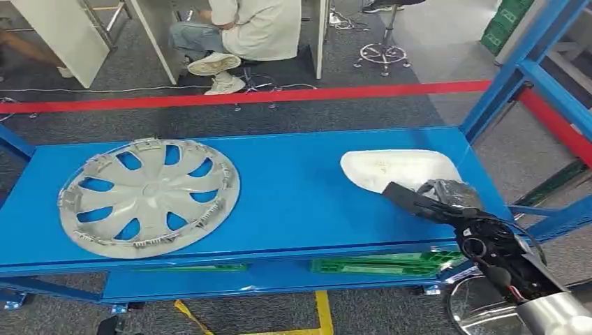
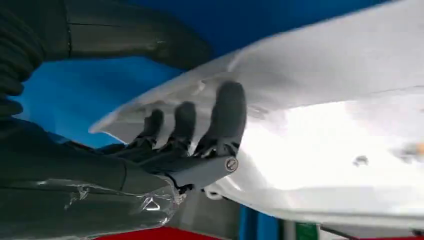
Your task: Take the parts from the cabinet and place them on the table.
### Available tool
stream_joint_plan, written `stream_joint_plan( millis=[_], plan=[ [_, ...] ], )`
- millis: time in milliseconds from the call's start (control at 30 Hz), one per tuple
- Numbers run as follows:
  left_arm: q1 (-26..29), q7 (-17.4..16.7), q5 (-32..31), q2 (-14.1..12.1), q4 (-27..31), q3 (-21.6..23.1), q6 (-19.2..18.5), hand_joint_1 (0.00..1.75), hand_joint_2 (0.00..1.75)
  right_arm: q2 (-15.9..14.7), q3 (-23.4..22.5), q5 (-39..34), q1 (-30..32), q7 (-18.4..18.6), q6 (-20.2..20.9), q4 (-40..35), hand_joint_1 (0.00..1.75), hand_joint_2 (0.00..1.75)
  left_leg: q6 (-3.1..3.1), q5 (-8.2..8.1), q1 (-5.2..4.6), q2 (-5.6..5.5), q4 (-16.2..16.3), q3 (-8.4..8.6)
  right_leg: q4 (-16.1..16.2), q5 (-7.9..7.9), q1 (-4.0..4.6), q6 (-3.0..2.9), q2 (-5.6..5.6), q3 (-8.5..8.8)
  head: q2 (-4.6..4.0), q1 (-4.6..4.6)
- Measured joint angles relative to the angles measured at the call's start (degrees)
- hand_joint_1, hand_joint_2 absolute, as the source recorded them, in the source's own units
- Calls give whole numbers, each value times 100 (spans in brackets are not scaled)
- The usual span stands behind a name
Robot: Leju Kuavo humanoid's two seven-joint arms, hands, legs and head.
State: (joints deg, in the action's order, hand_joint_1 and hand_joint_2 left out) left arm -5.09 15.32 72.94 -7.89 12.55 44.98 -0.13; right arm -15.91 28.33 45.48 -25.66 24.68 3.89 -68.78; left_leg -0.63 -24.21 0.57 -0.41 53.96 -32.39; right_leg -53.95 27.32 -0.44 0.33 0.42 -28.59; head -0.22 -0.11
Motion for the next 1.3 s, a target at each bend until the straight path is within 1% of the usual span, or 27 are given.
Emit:
stream_joint_plan(
  millis=[67, 100, 167, 200, 267, 333, 367, 500, 533, 600, 667, 767, 800, 967, 1300],
  plan=[
    [0, 7, -15, 0, 0, 0, -18, 0, 0, -24, -26, -11, 17, -11, 0, -7, 117, 175, 0, 0, 0, 1, 0, 3, 0, 0, 0, 0, 0, 2, 0, 0],
    [0, 11, -17, 2, 0, 2, -22, 0, 0, -31, -33, -17, 28, -11, -2, -15, 122, 175, 0, 0, 0, 1, 0, 4, 0, 1, 0, 1, 0, 5, 0, 0],
    [1, 17, -17, 2, 0, 2, -22, 0, 0, -48, -37, -17, 37, -11, -15, -24, 120, 175, 0, 0, 0, 1, 0, 7, 0, 1, 0, 1, 0, 8, 0, 0],
    [1, 17, -15, 2, 0, 4, -24, 0, 0, -52, -44, -17, 41, -11, -20, -33, 126, 175, 0, 0, 0, 1, 0, 10, 0, 1, 0, 1, 0, 10, 0, 0],
    [0, 20, -4, 4, 0, 4, -24, 0, 0, -57, -57, -22, 48, -22, -15, -52, 129, 175, 0, 0, 0, 1, -1, 14, 0, 1, 0, 1, 0, 15, 0, -4],
    [1, 33, 11, 7, 0, 2, -24, 0, 0, -57, -70, -22, 47, -55, 6, -63, 129, 175, 0, 0, 0, 1, -1, 15, 0, 1, 0, 1, 0, 18, 0, -2],
    [0, 41, 20, 9, 0, 2, -24, 0, 0, -57, -70, -22, 40, -68, 15, -66, 126, 175, 0, 0, 0, 1, -1, 18, 0, 1, 0, 1, 0, 21, 0, -2],
    [1, 55, 31, 15, 0, 2, -24, 0, 0, -57, -70, -22, 29, -89, 44, -83, 154, 175, 0, 0, 0, 0, -1, 23, 0, 1, 0, 1, -1, 26, 0, 0],
    [1, 59, 41, 15, 0, 2, -28, 0, 0, -57, -68, -22, 29, -111, 46, -94, 154, 175, 0, 0, 0, 0, -1, 23, 0, 1, 0, 1, -1, 27, 0, -2],
    [0, 61, 66, 18, 0, 4, -37, 0, 0, -57, -64, -33, 23, -144, 46, -96, 161, 175, 0, 0, 0, 0, -1, 24, 0, 1, 0, 1, -1, 28, 0, -2],
    [1, 79, 88, 24, 0, 4, -42, 0, 0, -57, -59, -70, 23, -175, 42, -120, 173, 175, 0, 0, 0, 0, -1, 24, 0, 1, 0, 1, -1, 28, 0, 0],
    [1, 136, 107, 31, 0, 2, -83, 0, 0, -57, -50, -133, 25, -212, 20, -192, 175, 175, 0, 0, 0, 0, -1, 24, 0, 1, 0, 1, -1, 28, 0, -4],
    [1, 168, 112, 33, 0, 2, -92, 0, 175, -57, -46, -171, 26, -219, 15, -225, 175, 175, 0, 0, 0, 0, -1, 24, 0, 1, 0, 1, -1, 27, 0, -4],
    [1, 317, 157, 37, 0, 2, -101, 0, 175, -57, -33, -347, 71, -240, -44, -422, 175, 175, 0, 0, 0, 0, -1, 24, 0, 2, 0, 2, -1, 27, 0, -4],
    [1, 361, 175, 39, -2, 2, -105, 0, 175, -57, -33, -391, 171, -240, -46, -610, 175, 175, 0, -1, 0, -1, -1, 23, 0, 2, 0, 2, 0, 25, 0, -2]
  ],
)
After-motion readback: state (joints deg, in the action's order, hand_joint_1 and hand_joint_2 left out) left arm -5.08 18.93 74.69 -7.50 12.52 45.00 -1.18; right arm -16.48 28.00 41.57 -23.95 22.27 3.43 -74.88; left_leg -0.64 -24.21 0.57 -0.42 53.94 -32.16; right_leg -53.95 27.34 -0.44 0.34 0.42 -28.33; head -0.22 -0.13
